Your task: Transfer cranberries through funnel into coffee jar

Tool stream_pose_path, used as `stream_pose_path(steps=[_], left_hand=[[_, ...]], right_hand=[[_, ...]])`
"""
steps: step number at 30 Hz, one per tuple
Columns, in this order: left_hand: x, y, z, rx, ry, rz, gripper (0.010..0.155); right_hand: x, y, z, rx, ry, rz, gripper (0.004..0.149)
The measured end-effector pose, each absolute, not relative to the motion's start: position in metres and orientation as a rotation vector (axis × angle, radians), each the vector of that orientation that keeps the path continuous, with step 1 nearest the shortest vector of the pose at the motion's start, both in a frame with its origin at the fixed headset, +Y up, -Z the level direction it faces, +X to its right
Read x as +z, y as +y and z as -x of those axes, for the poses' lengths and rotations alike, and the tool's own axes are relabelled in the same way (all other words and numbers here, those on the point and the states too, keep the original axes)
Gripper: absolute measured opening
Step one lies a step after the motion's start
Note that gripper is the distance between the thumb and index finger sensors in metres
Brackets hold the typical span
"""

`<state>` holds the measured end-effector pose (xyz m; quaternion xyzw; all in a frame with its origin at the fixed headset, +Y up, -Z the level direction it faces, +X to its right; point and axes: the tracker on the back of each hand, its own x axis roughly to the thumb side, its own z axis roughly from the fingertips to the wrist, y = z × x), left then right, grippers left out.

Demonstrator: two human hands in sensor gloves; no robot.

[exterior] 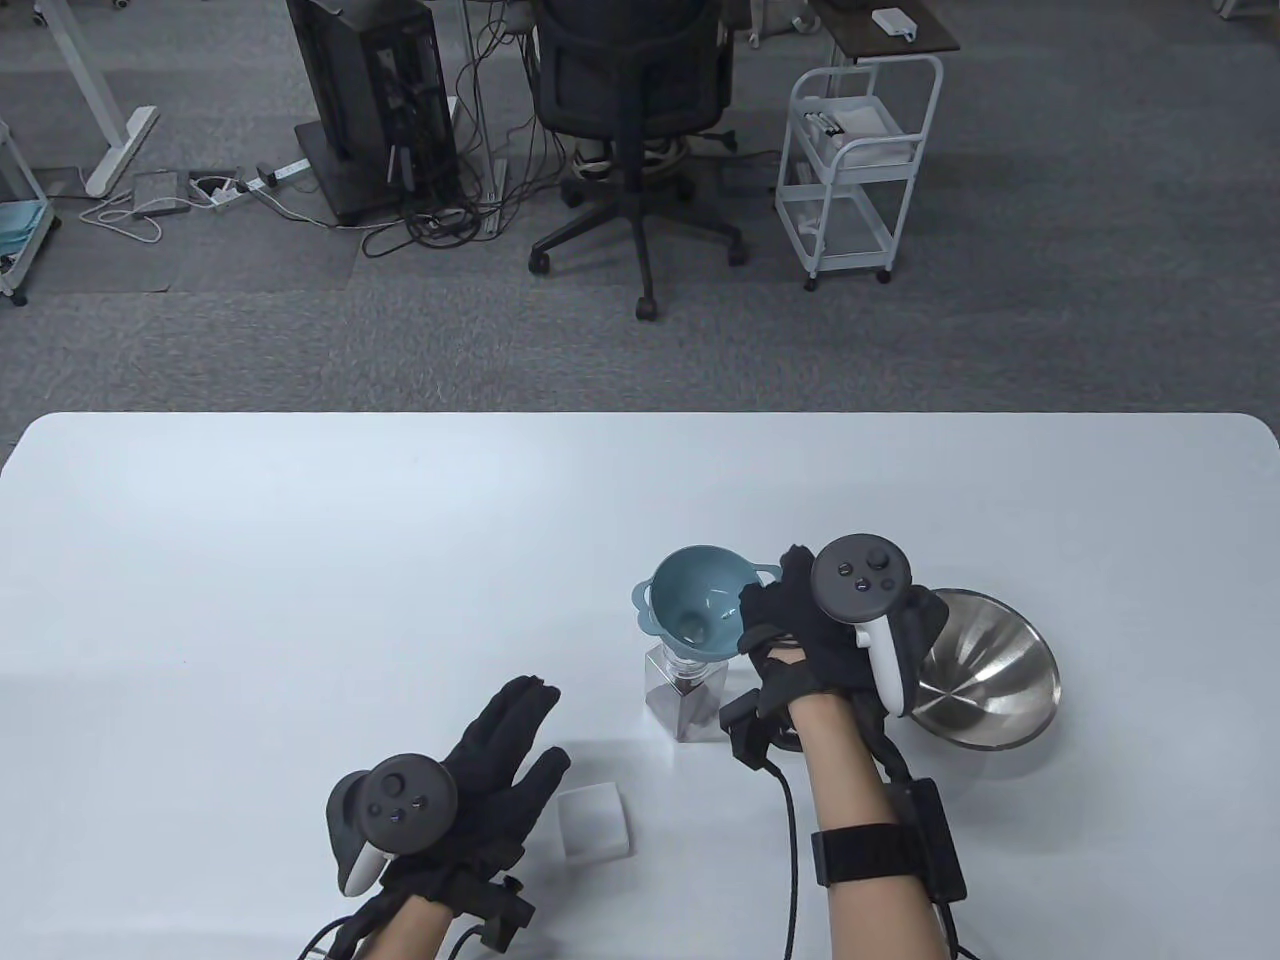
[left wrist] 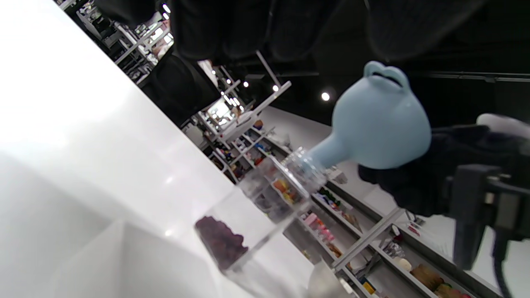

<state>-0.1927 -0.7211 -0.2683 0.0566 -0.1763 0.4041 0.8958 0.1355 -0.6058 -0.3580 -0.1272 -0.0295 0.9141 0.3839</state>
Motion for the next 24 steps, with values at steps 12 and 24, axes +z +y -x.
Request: stream_pose_path(steps=[12,24], left_hand=[[-0.268,-0.722,0.193,0.838,-0.360,-0.115,0.069],[-0.268,-0.722,0.193,0.838,-0.361,-0.109,0.069]], right_hand=[[-0.335,-0.567,-0.162,2.236,-0.237,0.244,0.066],[-0.311,-0.556,-0.224,2.231,-0.521,0.405,0.062]])
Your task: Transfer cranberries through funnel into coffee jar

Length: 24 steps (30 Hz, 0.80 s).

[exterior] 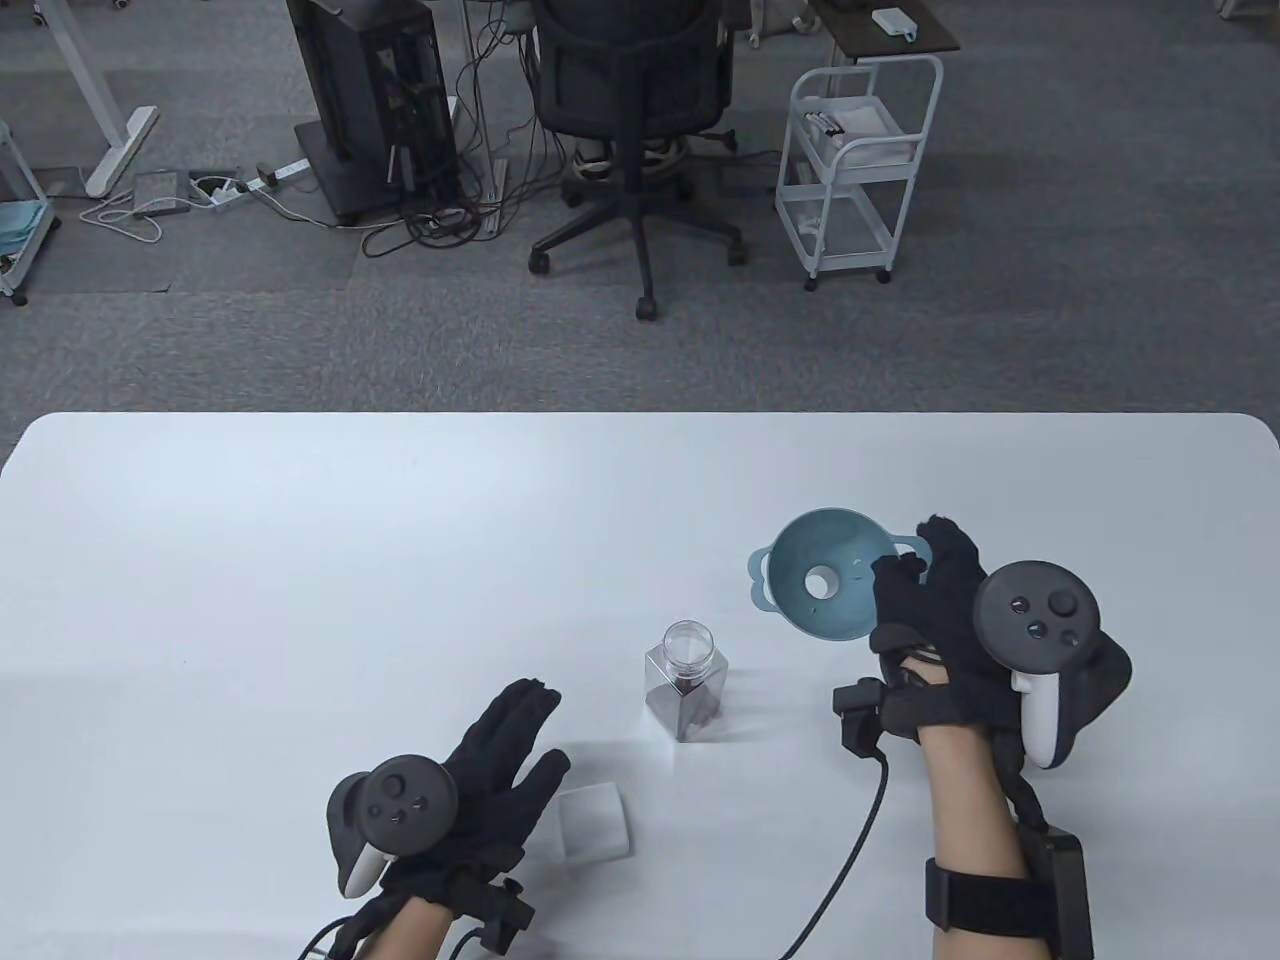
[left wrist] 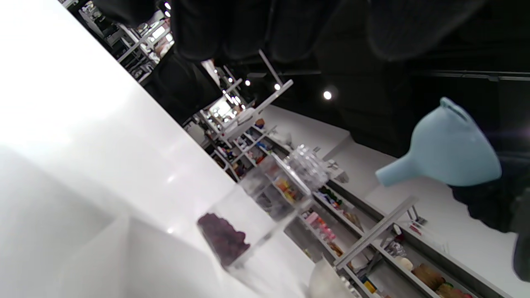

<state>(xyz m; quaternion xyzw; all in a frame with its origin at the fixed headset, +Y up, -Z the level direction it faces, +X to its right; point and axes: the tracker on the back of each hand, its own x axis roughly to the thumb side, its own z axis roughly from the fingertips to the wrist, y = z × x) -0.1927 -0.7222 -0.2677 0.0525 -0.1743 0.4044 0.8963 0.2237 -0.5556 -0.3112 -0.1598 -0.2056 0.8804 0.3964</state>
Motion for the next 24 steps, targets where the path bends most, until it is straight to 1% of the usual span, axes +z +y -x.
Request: stream_pose_path(steps=[5,9,17,24], left_hand=[[-0.268,-0.722,0.193,0.837,-0.358,-0.105,0.069],[-0.268,-0.723,0.193,0.837,-0.357,-0.102,0.069],[-0.268,-0.723,0.192,0.835,-0.355,-0.096,0.069],[-0.268,-0.723,0.192,0.835,-0.353,-0.092,0.069]], right_hand=[[-0.307,-0.564,-0.251,2.212,-0.559,0.509,0.061],[-0.305,-0.577,-0.271,2.198,-0.573,0.611,0.060],[-0.306,-0.618,-0.304,2.214,-0.509,0.792,0.055],[-0.309,-0.651,-0.314,2.291,-0.463,0.910,0.054]])
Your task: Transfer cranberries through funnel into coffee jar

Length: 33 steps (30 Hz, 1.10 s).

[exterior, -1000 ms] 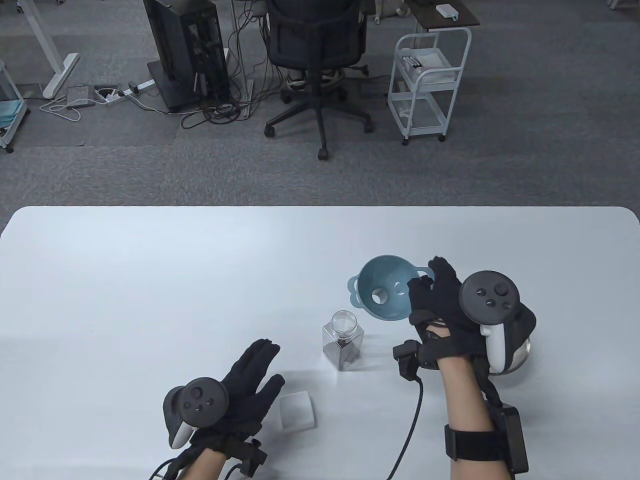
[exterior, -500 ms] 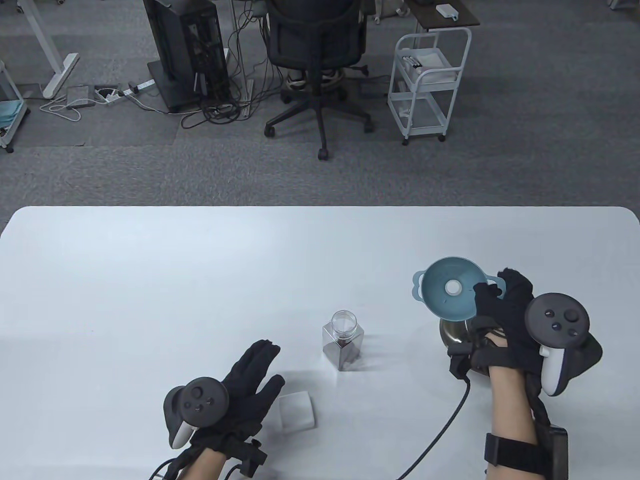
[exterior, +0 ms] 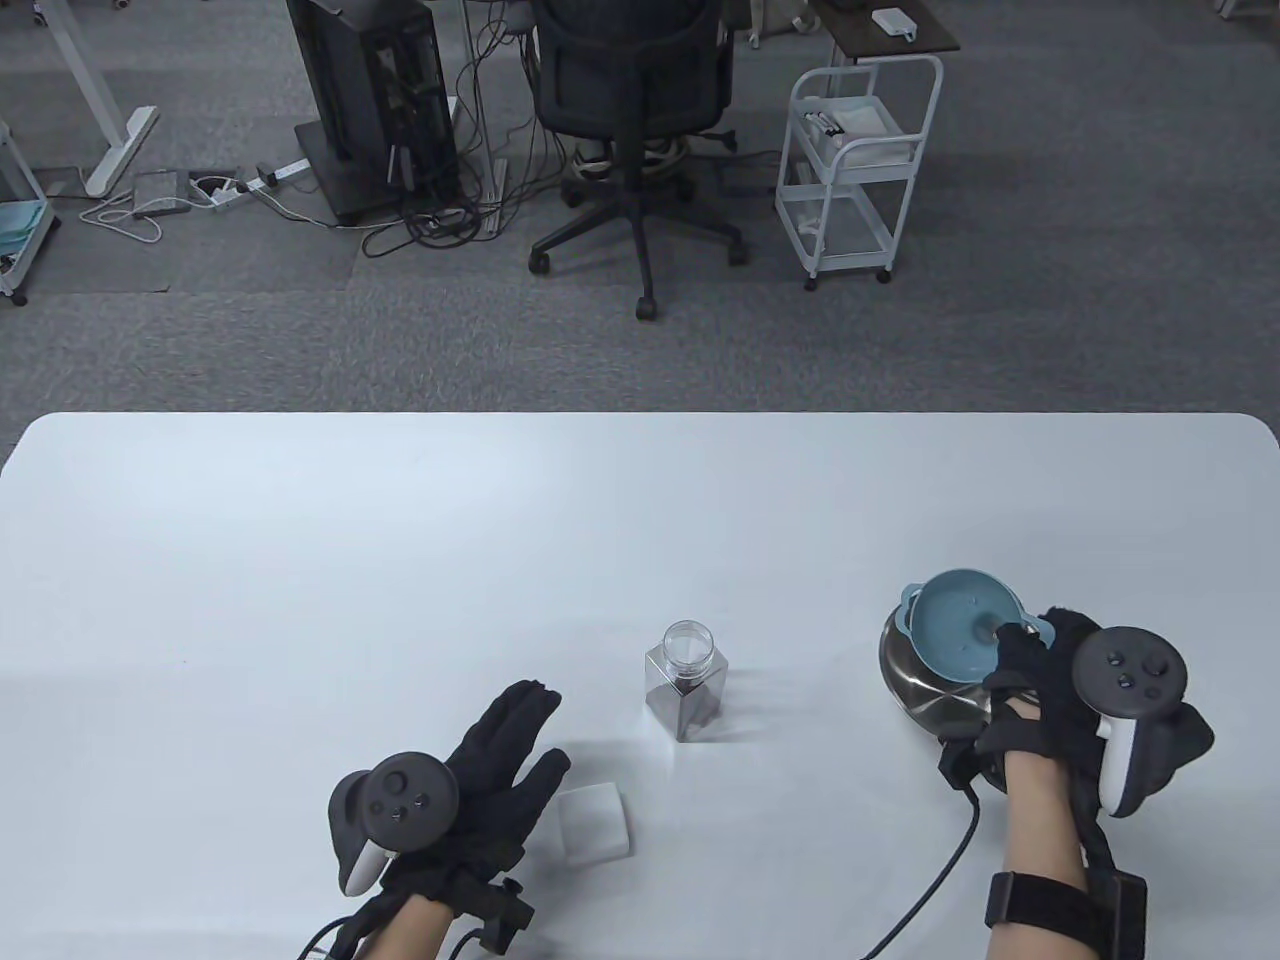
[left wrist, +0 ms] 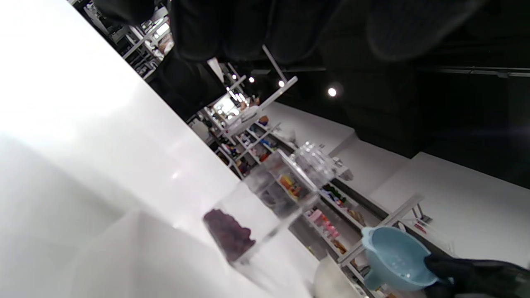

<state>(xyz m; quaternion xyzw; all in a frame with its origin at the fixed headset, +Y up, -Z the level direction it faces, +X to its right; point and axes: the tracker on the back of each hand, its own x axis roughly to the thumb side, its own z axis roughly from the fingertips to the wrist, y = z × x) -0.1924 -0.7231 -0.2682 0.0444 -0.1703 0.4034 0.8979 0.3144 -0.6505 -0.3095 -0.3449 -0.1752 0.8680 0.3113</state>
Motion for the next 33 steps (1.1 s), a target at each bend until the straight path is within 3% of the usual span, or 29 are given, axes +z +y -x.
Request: stream_pose_path(steps=[14,29,33], left_hand=[[-0.269,-0.723,0.193,0.833,-0.349,-0.090,0.069],[-0.269,-0.723,0.193,0.835,-0.355,-0.091,0.069],[-0.269,-0.723,0.193,0.835,-0.359,-0.093,0.070]], right_hand=[[-0.322,-0.688,-0.306,2.469,-0.290,1.041,0.053],[-0.326,-0.694,-0.297,2.530,-0.238,1.032,0.053],[-0.320,-0.686,-0.297,2.574,-0.268,1.023,0.063]])
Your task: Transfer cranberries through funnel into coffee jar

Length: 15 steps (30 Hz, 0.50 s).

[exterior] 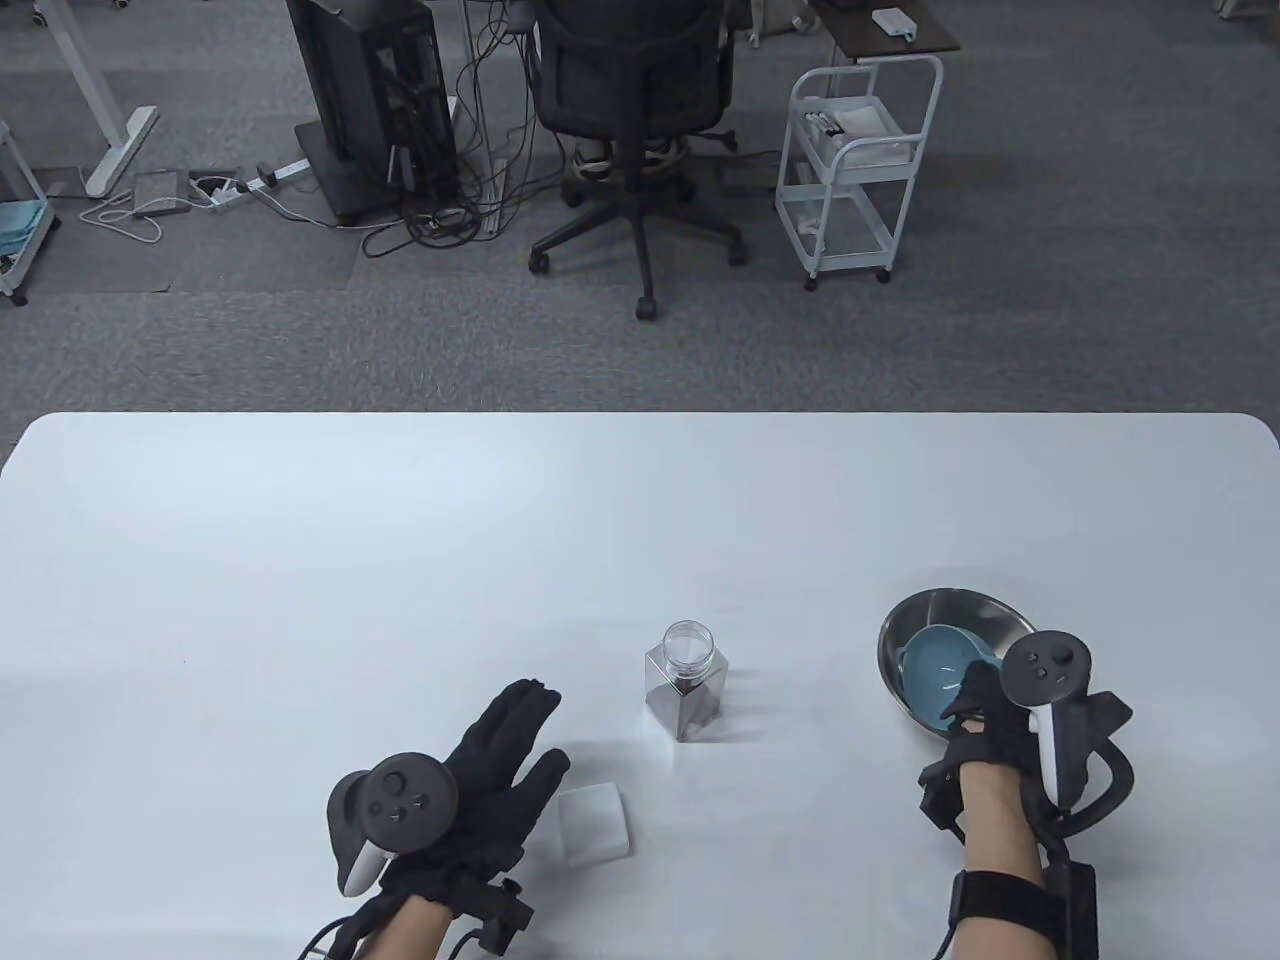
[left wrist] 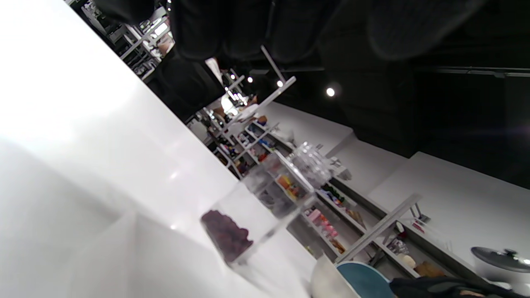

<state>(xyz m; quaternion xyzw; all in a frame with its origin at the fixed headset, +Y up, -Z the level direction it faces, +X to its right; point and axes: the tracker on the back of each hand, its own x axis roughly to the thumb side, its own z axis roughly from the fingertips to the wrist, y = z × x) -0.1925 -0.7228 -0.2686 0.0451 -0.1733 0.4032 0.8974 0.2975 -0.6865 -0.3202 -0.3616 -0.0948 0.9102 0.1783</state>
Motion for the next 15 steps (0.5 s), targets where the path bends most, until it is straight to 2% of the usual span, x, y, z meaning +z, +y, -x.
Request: stream_pose_path(steps=[6,10,15], left_hand=[[-0.268,-0.723,0.192,0.834,-0.364,-0.094,0.070],[-0.268,-0.723,0.192,0.834,-0.364,-0.095,0.070],[-0.268,-0.724,0.192,0.838,-0.362,-0.096,0.070]], right_hand=[[-0.310,-0.656,-0.285,2.658,-0.344,0.922,0.081],[-0.305,-0.637,-0.262,2.609,-0.423,0.694,0.087],[-0.304,-0.634,-0.226,2.522,-0.411,0.392,0.090]])
